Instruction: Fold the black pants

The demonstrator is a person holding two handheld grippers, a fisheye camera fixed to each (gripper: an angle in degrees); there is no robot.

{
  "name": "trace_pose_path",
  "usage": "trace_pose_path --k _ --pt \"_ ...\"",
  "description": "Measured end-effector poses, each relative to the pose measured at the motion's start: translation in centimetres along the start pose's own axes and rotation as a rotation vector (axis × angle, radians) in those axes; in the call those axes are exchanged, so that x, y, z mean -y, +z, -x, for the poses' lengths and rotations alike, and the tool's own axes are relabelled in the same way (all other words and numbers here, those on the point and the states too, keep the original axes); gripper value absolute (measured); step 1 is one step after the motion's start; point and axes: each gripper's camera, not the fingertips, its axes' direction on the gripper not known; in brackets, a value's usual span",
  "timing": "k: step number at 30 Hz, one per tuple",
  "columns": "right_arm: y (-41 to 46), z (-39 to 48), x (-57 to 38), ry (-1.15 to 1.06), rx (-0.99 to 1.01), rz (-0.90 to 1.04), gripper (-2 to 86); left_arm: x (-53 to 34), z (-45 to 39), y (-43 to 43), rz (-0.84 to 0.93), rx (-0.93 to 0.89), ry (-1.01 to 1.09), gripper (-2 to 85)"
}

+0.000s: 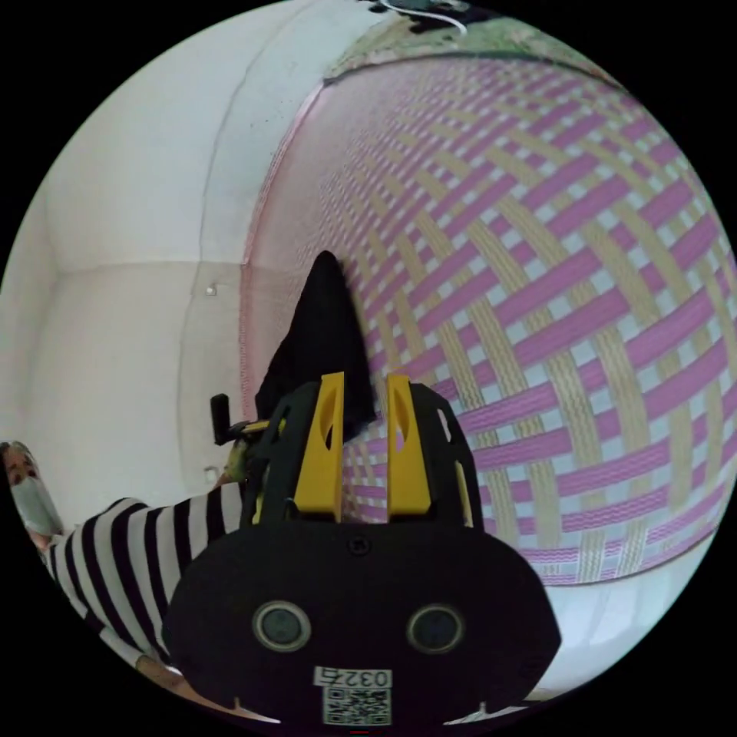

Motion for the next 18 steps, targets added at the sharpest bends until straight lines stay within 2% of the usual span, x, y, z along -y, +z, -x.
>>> trace_pose_path --k 4,14,18 --pt "2.2 -0.6 -1.2 -0.005 0.098 0.129 8.8 0.6 -0.2 -0.5 0.012 0.026 0.028 -0.9" --pt "4.5 -0.8 -3.2 0.052 0.256 0.056 2.6 -0.4 3.1 -1.4 -0.102 -0.154 -0.083 -0.9" --pt "3.4 0.0 -3.6 0.039 0.249 0.017 1.0 -0.1 3.4 -1.6 -0.119 -0.164 -0.121 -0.9"
